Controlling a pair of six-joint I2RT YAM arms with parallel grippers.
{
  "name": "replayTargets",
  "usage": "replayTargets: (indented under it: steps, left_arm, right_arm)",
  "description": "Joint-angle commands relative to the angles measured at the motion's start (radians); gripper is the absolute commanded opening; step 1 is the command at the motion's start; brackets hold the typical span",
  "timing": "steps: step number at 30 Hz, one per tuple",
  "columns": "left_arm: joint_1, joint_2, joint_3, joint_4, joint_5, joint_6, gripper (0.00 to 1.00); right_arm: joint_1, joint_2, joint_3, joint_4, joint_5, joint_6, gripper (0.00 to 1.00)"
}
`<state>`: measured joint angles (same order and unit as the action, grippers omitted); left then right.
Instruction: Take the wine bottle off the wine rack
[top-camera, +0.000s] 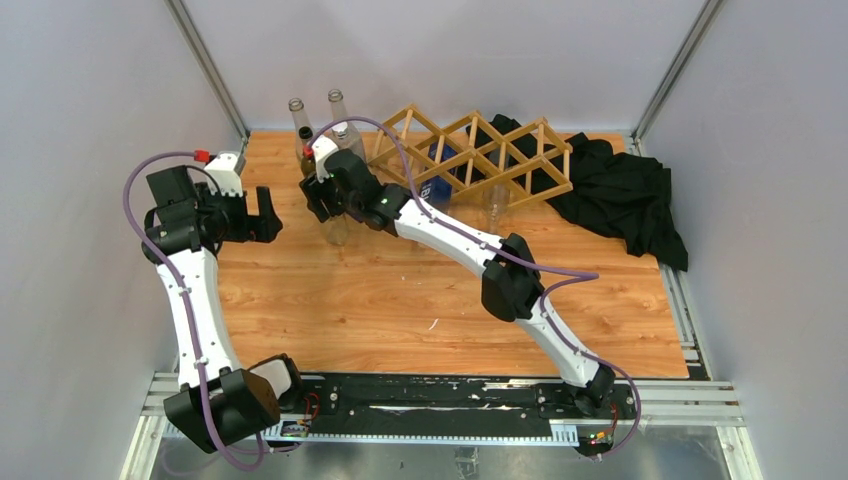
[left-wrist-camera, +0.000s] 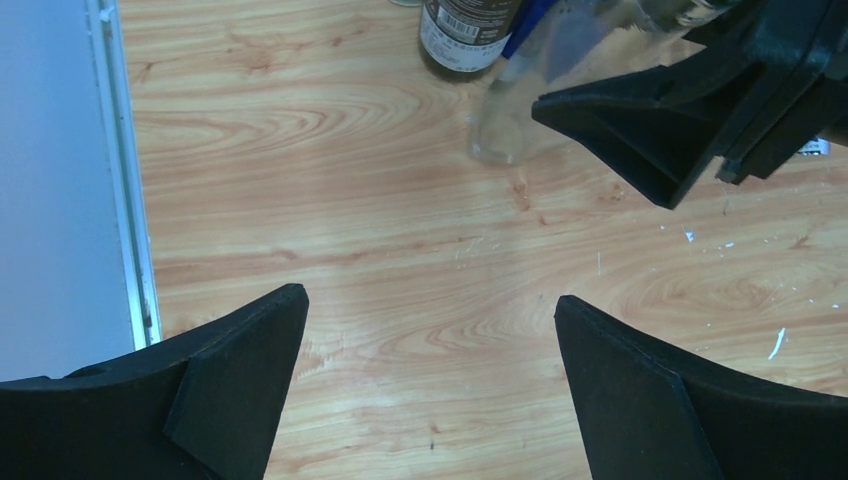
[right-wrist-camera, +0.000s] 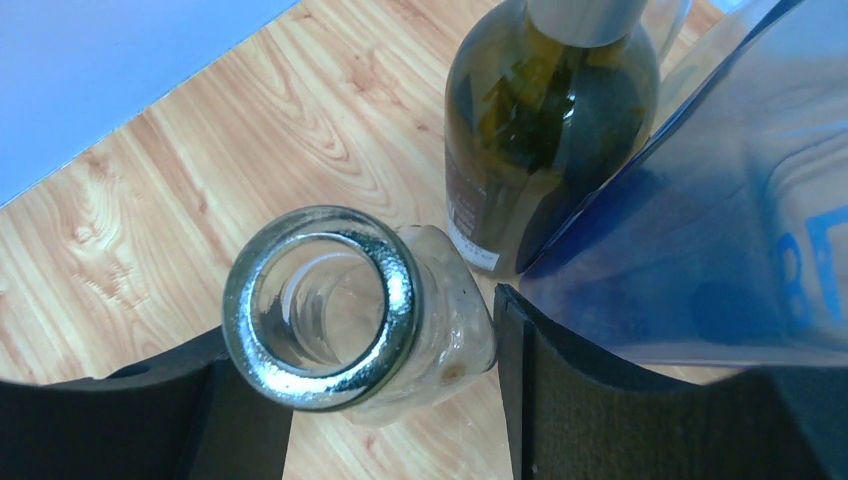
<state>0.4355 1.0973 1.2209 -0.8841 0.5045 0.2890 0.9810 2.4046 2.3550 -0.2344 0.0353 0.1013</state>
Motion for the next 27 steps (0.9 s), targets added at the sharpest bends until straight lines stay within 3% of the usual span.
replayTargets:
  steps: [1, 9, 18, 27]
  left_arm:
    - [0.003, -0.022, -0.017, 0.013, 0.047, 0.011, 1.0]
    - [0.003, -0.028, -0.035, 0.013, 0.104, -0.006, 1.0]
    - [0.003, -0.041, -0.044, 0.013, 0.113, -0.008, 1.0]
    - [0.003, -0.046, -0.038, 0.013, 0.134, -0.027, 1.0]
  right_arm:
    - [-0.009, 0.035, 0.076, 0.098, 0.051, -0.043, 0.0]
    - [-0.008, 0.064, 0.09, 0.125, 0.058, -0.037, 0.01]
    - [-0.008, 0.032, 0.054, 0.132, 0.064, -0.03, 0.49]
    - [-0.008, -0.033, 0.008, 0.139, 0.064, -0.036, 0.68]
